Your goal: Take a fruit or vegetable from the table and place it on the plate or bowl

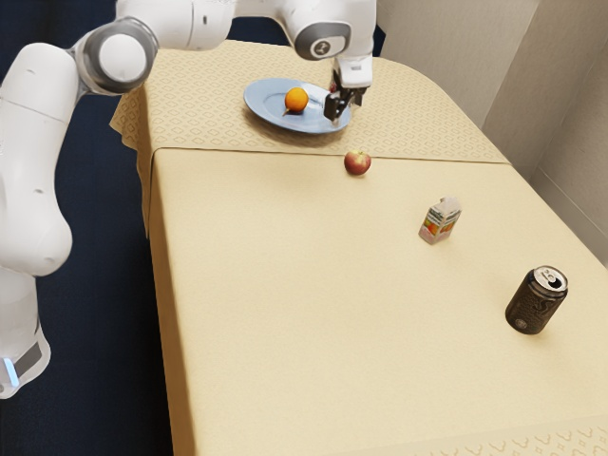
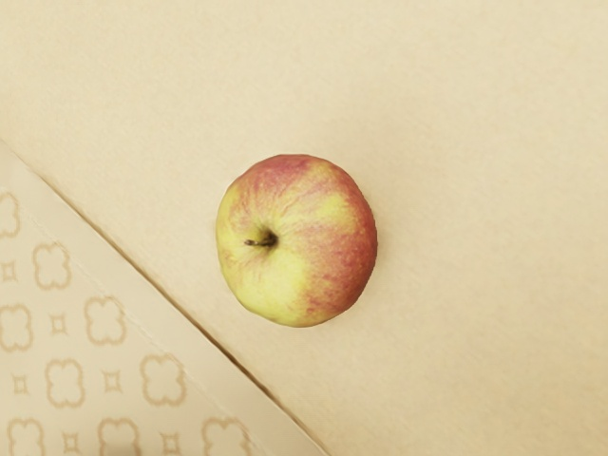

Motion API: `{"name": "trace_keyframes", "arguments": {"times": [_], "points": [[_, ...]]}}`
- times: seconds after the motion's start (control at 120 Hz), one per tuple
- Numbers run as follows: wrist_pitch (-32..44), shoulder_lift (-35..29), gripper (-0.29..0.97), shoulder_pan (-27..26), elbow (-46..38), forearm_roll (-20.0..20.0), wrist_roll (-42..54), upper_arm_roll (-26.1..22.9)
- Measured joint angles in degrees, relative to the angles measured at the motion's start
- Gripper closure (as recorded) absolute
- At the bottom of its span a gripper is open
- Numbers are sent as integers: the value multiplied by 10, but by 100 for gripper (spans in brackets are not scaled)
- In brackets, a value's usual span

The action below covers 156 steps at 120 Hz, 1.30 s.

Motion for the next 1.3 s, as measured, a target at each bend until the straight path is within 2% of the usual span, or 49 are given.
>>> {"name": "trace_keyframes", "arguments": {"times": [0.075, 0.2, 0.308, 0.575, 0.792, 1.3], "points": [[4, -5, 0, -40, 29, 1, -1, 29], [-19, -9, 0, -109, 107, 2, 0, 46], [-39, -30, 0, -140, 143, 1, 3, 57], [-68, -81, 0, -135, 144, -4, 6, 66], [-73, -99, 0, -130, 142, -3, 5, 79], [-26, -114, 0, -114, 140, -1, 5, 84]]}}
